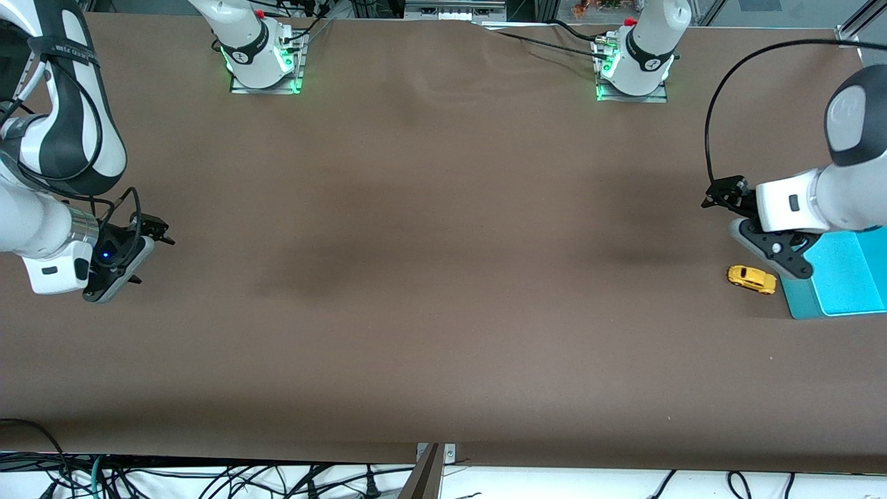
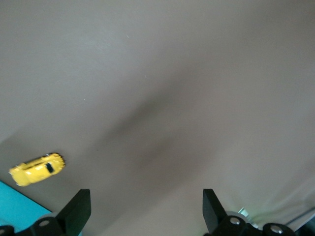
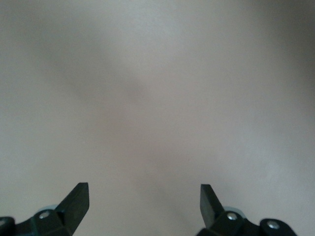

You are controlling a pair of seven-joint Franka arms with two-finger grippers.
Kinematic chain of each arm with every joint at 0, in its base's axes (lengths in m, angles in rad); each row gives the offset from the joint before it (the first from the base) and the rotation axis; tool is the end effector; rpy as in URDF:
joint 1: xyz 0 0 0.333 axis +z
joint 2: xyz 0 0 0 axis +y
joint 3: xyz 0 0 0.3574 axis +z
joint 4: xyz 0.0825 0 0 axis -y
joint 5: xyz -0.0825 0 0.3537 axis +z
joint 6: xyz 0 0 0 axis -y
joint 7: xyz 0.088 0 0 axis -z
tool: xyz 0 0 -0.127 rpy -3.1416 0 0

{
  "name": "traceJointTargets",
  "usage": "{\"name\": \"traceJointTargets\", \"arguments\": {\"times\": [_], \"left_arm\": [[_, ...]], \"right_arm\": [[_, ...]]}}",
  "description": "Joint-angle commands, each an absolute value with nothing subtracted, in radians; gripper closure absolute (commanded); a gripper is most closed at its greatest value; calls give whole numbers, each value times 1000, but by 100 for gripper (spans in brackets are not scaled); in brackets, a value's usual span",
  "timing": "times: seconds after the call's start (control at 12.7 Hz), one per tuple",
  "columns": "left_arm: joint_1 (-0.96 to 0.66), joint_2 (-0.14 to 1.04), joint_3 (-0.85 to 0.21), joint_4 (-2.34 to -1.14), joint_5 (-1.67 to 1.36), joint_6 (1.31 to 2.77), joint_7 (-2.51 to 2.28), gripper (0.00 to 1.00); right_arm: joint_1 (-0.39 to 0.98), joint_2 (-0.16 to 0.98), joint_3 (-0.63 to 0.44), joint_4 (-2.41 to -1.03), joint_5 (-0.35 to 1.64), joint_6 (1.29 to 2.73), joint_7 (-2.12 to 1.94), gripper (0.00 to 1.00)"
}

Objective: Wind and store yellow beetle car
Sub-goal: 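Grasp the stopped car with the left gripper while the right gripper retracts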

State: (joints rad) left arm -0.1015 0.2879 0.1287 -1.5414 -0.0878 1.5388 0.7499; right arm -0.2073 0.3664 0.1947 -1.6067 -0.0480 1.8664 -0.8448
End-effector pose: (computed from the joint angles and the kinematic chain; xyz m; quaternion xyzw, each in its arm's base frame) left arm 0.5916 -0.0043 0.4960 0.9272 -0.3452 -0.1232 0.0777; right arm 0.6357 -0.0283 0.4424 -0.9120 -0.4069 0.0401 0.0319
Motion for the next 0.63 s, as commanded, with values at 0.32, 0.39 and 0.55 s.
{"name": "traceJointTargets", "arguments": {"times": [0.32,0.39,0.55], "left_arm": [[29,262,130,-1868,-25,1955,1401,0],[53,270,132,-1923,-25,2062,1546,0],[106,319,132,-1966,-26,2210,1749,0]], "right_arm": [[-152,350,196,-1404,-146,1543,-353,0],[-152,345,186,-1385,-138,1539,-324,0],[-153,284,189,-1402,-135,1531,-267,0]]}}
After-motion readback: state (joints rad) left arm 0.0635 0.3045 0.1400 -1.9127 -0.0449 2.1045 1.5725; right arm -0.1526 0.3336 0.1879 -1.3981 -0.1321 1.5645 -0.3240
